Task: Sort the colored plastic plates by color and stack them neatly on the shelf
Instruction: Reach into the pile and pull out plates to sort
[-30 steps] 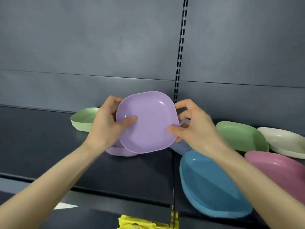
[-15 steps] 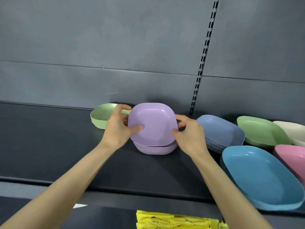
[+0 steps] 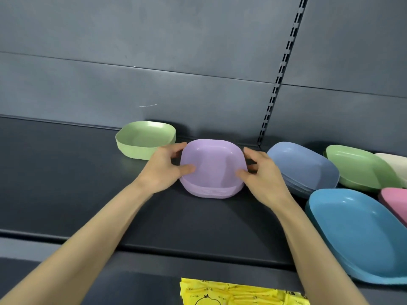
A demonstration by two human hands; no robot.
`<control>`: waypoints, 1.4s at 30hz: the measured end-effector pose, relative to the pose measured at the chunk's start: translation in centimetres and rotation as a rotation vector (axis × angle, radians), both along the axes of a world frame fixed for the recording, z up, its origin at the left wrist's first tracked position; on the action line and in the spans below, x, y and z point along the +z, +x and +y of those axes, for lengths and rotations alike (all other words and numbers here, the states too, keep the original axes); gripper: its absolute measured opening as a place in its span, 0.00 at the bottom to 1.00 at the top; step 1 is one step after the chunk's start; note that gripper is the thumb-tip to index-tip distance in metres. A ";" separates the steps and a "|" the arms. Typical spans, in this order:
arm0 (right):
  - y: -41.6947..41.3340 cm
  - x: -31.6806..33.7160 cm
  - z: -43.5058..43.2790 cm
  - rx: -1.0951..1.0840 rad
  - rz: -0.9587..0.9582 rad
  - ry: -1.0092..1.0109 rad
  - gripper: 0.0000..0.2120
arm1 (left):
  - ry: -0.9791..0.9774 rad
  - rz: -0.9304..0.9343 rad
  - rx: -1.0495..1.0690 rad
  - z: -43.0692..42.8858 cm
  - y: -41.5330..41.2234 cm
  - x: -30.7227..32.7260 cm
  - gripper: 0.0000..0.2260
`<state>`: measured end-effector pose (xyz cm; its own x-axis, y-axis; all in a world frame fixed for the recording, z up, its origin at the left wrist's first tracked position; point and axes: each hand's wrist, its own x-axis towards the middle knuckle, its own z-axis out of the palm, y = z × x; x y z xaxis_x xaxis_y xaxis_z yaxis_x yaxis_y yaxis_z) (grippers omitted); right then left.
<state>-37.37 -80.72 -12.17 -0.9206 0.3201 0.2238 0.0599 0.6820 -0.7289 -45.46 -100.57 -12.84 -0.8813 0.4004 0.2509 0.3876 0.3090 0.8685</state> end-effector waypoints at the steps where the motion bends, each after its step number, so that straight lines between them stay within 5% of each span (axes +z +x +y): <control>1: 0.0 0.0 0.0 0.004 -0.005 0.000 0.27 | -0.006 -0.012 -0.011 0.0 0.1 -0.1 0.19; 20: 0.2 0.5 -0.7 0.043 -0.119 0.102 0.25 | -0.098 0.000 0.026 -0.6 0.6 -0.1 0.17; 28: 3.3 7.0 1.5 0.020 -0.052 0.354 0.24 | -0.479 0.474 -0.045 1.5 3.4 6.2 0.23; 42: 21.9 12.8 16.3 -0.295 0.066 0.595 0.20 | -0.466 0.882 -0.205 17.9 16.9 12.8 0.26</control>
<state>-15.52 -64.40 0.59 -0.7918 0.3607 0.4928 0.2738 0.9310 -0.2415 -28.53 -82.66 0.00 -0.3612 0.7471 0.5580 0.9151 0.3991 0.0579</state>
